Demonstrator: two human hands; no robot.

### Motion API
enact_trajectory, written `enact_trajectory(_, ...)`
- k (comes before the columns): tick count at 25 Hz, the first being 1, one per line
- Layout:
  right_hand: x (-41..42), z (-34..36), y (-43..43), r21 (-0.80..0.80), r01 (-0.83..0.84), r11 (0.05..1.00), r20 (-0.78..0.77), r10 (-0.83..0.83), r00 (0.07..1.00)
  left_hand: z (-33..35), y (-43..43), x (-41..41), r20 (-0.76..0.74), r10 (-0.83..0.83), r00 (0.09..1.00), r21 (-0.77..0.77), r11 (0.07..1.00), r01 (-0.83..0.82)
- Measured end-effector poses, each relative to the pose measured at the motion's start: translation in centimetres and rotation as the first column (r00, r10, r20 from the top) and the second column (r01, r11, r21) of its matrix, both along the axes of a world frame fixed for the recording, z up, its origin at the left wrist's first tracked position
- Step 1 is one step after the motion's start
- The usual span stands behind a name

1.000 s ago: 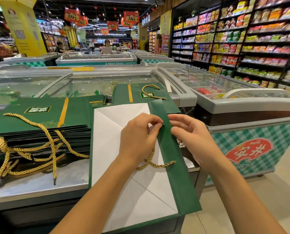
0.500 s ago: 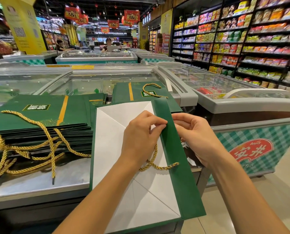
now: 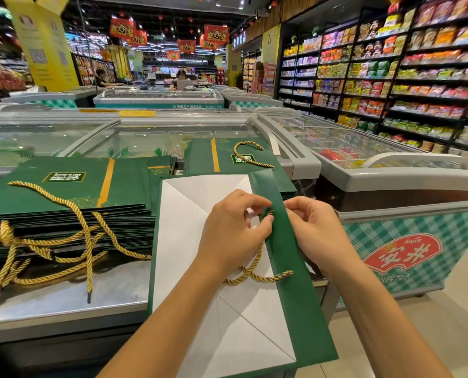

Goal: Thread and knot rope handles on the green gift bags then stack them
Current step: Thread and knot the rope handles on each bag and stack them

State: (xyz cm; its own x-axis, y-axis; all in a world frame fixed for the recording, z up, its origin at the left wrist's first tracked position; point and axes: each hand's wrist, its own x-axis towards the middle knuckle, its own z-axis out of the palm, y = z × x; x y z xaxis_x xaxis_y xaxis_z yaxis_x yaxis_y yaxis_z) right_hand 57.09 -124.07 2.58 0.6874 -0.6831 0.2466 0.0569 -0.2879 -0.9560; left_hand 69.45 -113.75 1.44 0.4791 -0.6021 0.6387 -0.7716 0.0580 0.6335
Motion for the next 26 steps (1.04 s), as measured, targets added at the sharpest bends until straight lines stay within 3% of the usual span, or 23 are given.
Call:
enact_trajectory(3,0.05,-0.05,0.01,-0.06,0.046,0.997,-0.029,-0.048,0.998,0.25,0.29,-0.25,0.065,-0.026,0.998,0.113,0.993,0.019)
enact_trajectory(7,-0.07,-0.45,-0.48,-0.25,0.115,0.961,-0.105,-0.145,0.984,0.42,0.33,-0.59,0.344,0.012,0.939,0.307,0.944,-0.124)
enact_trajectory(14,-0.05,-0.42,-0.46,-0.337,0.111,0.935,-0.13,-0.163,0.978,0.71,-0.22,-0.91,0.377,0.033,0.926,0.386,0.903,-0.189)
enact_trajectory(17,-0.25,-0.32,-0.33,-0.25,0.129,0.96,-0.093,-0.156,0.983,0.6,-0.17,-0.93,0.376,0.084,0.923,0.311,0.927,-0.211)
enact_trajectory(20,-0.23,-0.11,-0.07,-0.028,0.149,0.988,0.077,-0.146,0.986,0.39,-0.07,-0.97,0.372,0.099,0.923,0.297,0.93,-0.219)
enact_trajectory(23,-0.31,-0.3,-0.15,0.134,0.238,0.962,0.237,-0.264,0.935,0.33,-0.19,-0.66,0.391,0.077,0.917,0.354,0.907,-0.227)
enact_trajectory(26,-0.58,-0.99,-0.53,0.038,0.318,0.947,0.227,-0.318,0.921,0.07,-0.35,-0.06,0.356,0.058,0.933,0.363,0.911,-0.195)
